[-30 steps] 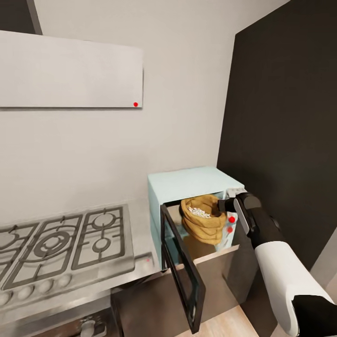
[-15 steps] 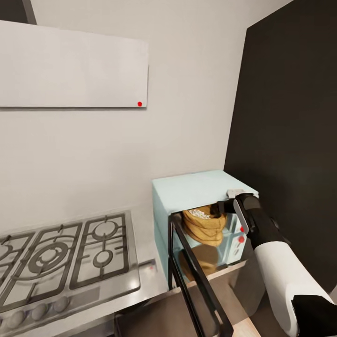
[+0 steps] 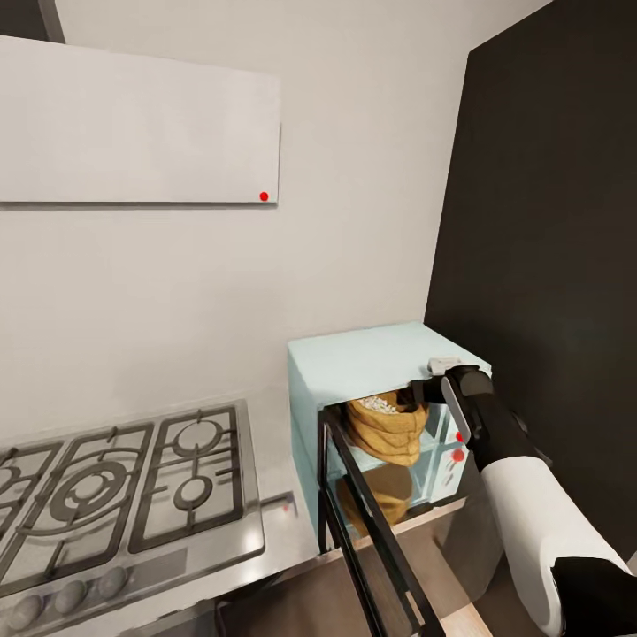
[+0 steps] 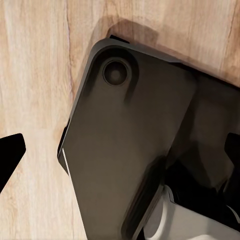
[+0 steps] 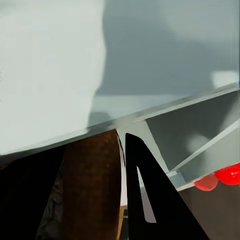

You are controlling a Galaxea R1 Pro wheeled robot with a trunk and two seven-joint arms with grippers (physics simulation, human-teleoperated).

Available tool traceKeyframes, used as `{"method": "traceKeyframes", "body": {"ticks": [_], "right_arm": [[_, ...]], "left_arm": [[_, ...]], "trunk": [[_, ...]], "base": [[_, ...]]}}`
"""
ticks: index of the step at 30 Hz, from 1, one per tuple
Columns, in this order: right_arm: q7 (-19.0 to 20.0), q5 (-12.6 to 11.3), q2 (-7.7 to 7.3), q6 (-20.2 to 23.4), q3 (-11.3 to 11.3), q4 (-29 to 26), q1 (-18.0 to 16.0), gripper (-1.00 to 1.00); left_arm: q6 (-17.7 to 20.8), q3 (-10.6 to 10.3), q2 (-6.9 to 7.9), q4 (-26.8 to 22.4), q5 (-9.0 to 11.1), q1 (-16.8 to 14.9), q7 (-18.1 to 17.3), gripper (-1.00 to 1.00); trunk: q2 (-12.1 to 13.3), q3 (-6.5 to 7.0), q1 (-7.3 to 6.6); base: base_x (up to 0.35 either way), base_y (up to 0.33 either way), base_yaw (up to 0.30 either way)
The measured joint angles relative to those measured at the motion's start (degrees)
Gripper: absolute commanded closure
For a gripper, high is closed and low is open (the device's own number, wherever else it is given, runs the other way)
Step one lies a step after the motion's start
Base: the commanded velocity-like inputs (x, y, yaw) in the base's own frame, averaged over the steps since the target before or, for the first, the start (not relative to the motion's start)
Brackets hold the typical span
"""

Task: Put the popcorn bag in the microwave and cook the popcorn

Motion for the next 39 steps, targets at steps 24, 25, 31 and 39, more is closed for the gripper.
{"method": "traceKeyframes", "body": {"ticks": [24,25,31,39], "right_arm": [[0.0,0.0,-0.1,1.1,0.0,-1.1,0.0,-1.0],[0.0,-0.1,-0.12,1.0,0.0,-1.1,0.0,-1.0],[0.0,-0.2,0.03,0.3,-0.3,-1.5,0.0,-1.0],[-0.2,-0.7,0.16,-2.6,-0.6,-1.5,0.0,-1.0]], "left_arm": [[-0.1,0.0,-0.18,0.0,-0.1,0.0,0.1,-1.0],[-0.1,0.0,-0.18,0.0,-0.1,0.0,0.1,-1.0],[-0.1,0.0,-0.18,0.0,-0.1,0.0,0.1,-1.0],[-0.1,0.0,-0.18,0.0,-0.1,0.0,0.1,-1.0]], "trunk": [[0.0,0.02,0.02],[0.0,0.02,0.02],[0.0,0.02,0.02],[0.0,0.02,0.02]], "base": [[-0.047,-0.011,0.0],[-0.297,-0.082,0.0],[-0.302,-0.084,0.0],[-0.291,-0.084,0.0]]}}
